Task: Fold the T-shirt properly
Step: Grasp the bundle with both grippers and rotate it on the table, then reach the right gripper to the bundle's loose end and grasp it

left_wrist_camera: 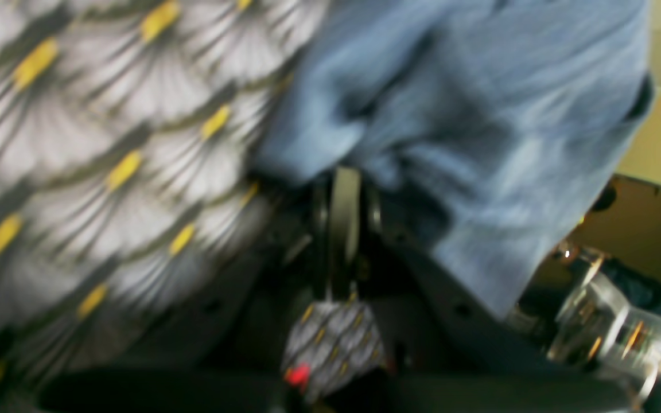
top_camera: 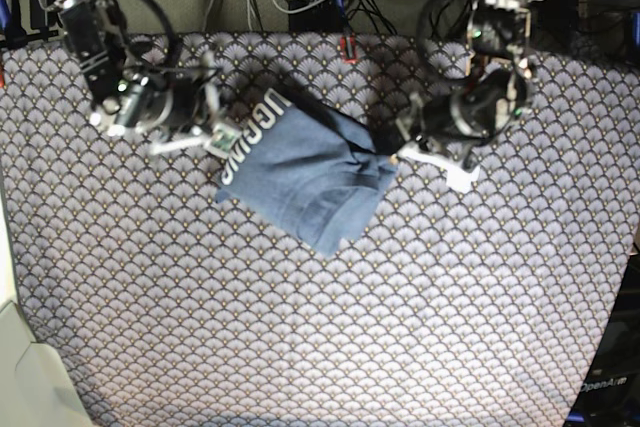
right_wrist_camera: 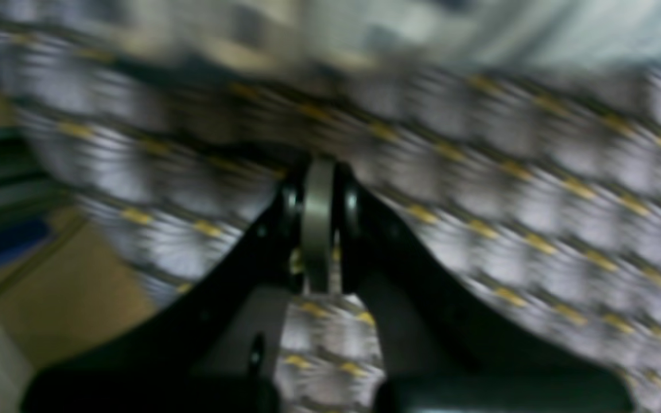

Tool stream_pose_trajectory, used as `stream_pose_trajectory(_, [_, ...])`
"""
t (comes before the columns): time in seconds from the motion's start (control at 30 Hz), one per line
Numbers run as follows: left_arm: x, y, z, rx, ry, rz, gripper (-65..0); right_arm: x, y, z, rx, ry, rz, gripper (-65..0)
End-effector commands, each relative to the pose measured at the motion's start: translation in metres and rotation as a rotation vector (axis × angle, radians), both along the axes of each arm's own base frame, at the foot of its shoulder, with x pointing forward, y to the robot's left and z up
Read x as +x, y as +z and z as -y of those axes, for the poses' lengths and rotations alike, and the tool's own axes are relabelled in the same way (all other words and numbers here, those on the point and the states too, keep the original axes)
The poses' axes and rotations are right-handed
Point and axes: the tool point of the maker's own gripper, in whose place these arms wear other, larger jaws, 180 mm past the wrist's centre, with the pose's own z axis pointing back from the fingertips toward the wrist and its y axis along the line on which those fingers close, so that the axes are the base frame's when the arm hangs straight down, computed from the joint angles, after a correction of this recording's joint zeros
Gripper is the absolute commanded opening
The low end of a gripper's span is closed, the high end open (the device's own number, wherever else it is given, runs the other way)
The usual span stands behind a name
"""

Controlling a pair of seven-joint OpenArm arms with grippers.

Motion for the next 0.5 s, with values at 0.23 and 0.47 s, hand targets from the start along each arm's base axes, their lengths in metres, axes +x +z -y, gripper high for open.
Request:
stream_pose_trajectory(0.23, [-0.013, 0.001, -0.016, -0.006, 0.022, 0.01, -64.7, 0.075, 0.058, 0.032, -0.125, -0.032, 0.256, -65.0])
stream_pose_trajectory(0.47, [-0.018, -0.003, -0.016, 0.0, 0.029, 0.003, -64.7, 0.132, 0.112, 0.016, -0.166, -0.081, 0.361, -65.0])
